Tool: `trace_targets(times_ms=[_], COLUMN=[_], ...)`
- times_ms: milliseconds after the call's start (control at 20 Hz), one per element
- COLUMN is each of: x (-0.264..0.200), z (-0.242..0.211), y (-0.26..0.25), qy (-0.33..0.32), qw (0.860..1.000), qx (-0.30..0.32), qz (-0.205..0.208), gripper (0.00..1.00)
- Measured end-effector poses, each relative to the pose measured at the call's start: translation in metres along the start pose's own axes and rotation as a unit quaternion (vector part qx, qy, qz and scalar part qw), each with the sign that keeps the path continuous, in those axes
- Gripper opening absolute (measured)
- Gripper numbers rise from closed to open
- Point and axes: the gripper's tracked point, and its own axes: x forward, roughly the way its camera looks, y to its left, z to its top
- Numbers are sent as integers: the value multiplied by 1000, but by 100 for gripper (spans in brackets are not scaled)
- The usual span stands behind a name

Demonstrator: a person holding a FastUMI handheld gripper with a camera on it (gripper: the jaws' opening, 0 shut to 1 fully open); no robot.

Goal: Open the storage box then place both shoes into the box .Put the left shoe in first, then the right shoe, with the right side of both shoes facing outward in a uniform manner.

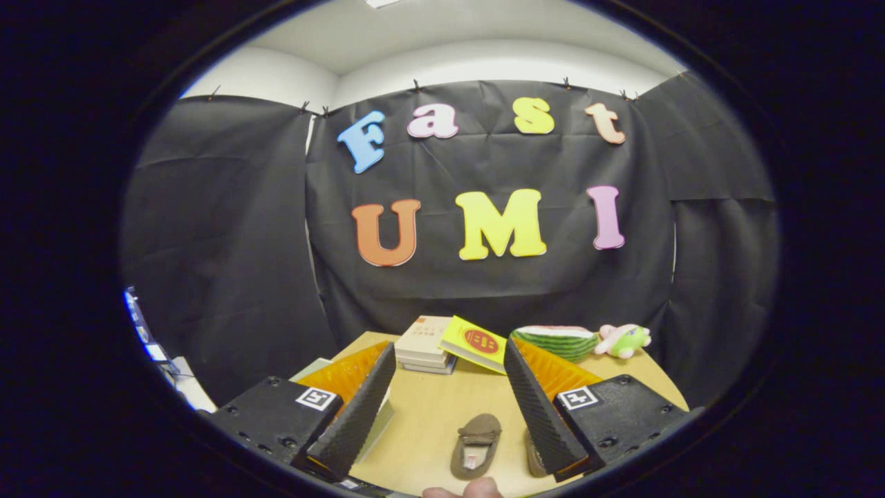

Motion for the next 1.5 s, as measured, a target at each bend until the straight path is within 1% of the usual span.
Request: trace_targets(times_ms=[200,300,450,550,700,900,1050,1300,1400,1450,1500], x=[4,8,18,30,47,73,85,107,119,123,125], z=[-27,-46,-78,-102,-140,-180,-211,-238,-247,-252,-254], y=[18,31,50,69,97,127,147,151,151,152,156], qy=[23,39,73,98,141,182,217,252,266,274,282], qw=[999,997,990,983,967,946,927,900,885,875,861], qx=[20,40,80,102,147,194,222,281,319,338,362], qz=[35,58,89,115,154,185,210,217,212,212,220], gripper=[100,100,100,100,100,100,100,100,100,99,99])
